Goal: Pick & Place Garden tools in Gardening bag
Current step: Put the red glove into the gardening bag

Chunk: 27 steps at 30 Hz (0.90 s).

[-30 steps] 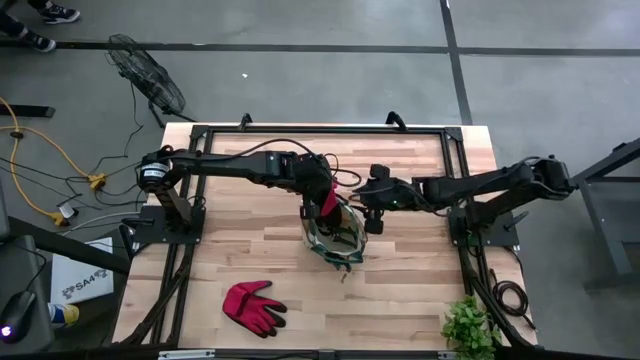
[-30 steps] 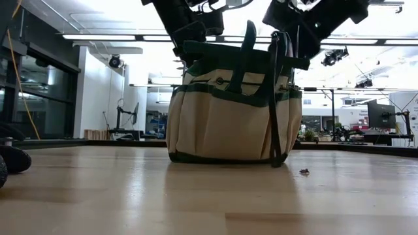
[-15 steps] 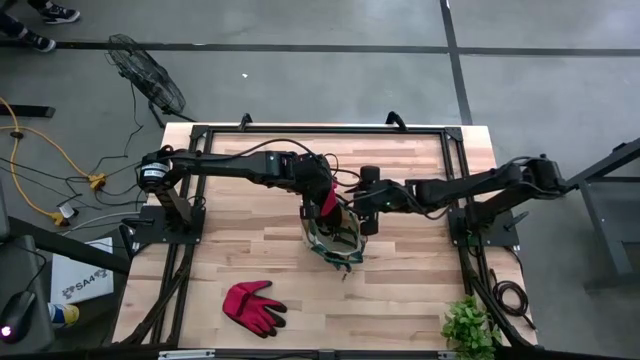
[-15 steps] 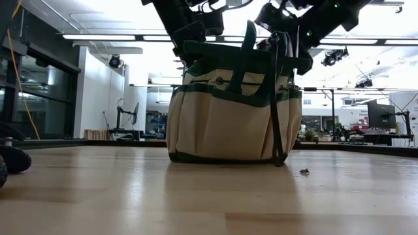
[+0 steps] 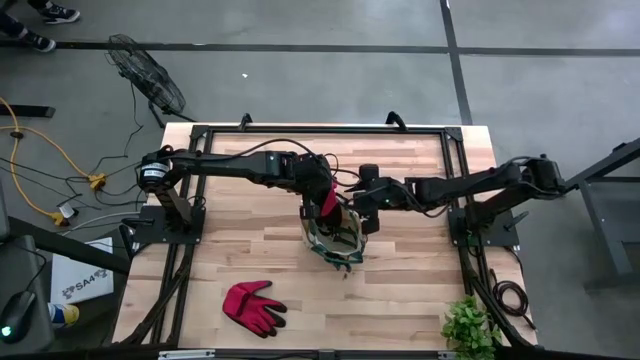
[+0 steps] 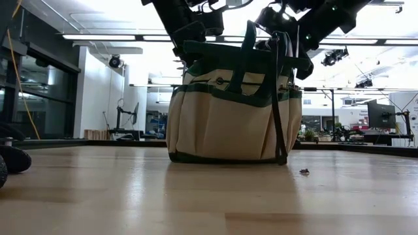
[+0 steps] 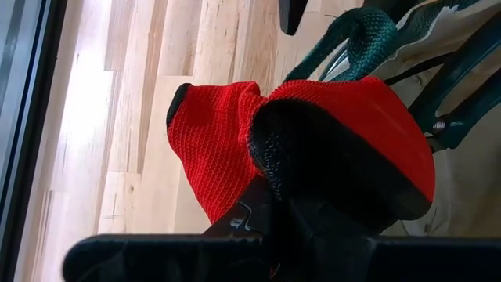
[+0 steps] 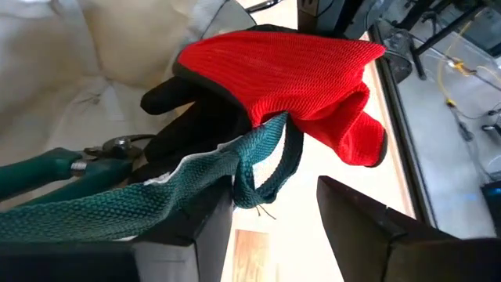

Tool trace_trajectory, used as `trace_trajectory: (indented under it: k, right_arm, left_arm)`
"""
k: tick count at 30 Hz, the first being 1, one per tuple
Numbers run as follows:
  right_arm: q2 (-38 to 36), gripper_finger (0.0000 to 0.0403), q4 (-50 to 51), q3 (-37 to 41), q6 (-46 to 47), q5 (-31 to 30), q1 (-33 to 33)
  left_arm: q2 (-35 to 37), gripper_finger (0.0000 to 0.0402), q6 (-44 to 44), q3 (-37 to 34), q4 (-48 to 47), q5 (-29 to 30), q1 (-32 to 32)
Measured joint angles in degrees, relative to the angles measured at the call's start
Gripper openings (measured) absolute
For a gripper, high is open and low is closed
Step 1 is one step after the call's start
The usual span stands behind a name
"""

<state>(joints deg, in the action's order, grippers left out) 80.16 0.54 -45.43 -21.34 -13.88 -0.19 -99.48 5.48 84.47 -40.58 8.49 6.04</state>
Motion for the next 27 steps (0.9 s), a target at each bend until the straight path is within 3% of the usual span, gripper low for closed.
trace_trajectory:
  k: [5, 21, 27]
  right_arm:
    - [0.0, 0.0144, 0.0, 0.0, -1.2, 3.3, -1.0]
    - [3.6, 0.0016, -2.0, 0.1, -1.8, 3.2, -1.4]
    - [3.2, 0.0008, -2.0, 0.1, 2.6, 1.8, -1.4]
  left_arm:
    - [0.0, 0.0, 0.0, 0.0, 0.0, 0.0, 0.0]
    - [0.0, 0.0, 0.0, 0.0, -0.3, -0.1, 0.0]
    - [0.0, 0.0, 0.5, 0.0, -0.4, -0.1, 0.0]
